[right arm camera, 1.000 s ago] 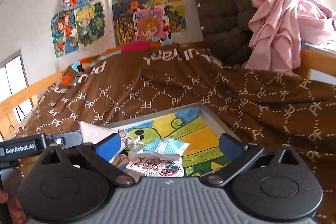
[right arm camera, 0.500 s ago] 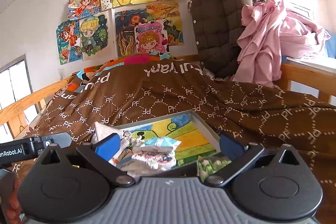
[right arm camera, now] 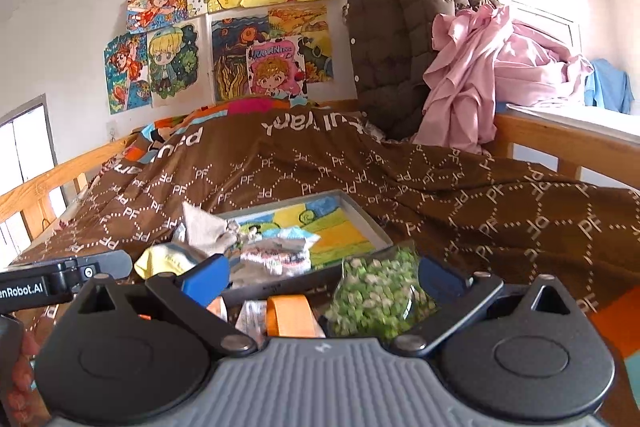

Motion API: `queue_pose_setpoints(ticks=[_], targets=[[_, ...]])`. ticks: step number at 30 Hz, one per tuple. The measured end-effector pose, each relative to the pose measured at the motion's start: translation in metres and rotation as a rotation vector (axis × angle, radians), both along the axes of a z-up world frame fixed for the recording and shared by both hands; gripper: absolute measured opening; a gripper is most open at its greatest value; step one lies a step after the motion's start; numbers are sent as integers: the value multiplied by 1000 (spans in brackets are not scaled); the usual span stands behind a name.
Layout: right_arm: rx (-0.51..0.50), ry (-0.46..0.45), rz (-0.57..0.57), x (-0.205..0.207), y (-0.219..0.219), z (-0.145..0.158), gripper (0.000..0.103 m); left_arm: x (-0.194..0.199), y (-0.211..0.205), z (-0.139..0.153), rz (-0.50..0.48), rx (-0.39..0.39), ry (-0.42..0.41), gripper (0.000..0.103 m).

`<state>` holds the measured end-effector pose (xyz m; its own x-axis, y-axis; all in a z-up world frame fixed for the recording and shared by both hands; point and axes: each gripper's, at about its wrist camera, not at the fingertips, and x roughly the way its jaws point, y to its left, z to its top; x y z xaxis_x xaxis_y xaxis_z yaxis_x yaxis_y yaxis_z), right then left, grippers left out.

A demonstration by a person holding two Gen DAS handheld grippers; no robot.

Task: Organize soft objects
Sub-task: 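Move both tools back over the remaining pile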

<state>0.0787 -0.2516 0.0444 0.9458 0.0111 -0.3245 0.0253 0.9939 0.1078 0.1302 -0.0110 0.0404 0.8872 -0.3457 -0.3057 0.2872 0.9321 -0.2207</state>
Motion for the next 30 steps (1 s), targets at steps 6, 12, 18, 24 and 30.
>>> queue_pose_setpoints(ticks=[6,12,18,24,30], targets=[[-1,32,-14,-20,-1,-5,103,-24,-2,-6,0,12,12,102],[-6,56,-29,-35,-4,-10,103,-41,-8,-11,-12,32,22,102],[-8,98,-45,-42,-6,-15,103,-53,-11,-15,-20,51,35,102],[8,154,-66,-39,-12,-21,103,-59,-17,-27,-34,96,86,102],[25,218,-65,-30,-17,-29,103,-58,-26,-39,-65,144,125,102]])
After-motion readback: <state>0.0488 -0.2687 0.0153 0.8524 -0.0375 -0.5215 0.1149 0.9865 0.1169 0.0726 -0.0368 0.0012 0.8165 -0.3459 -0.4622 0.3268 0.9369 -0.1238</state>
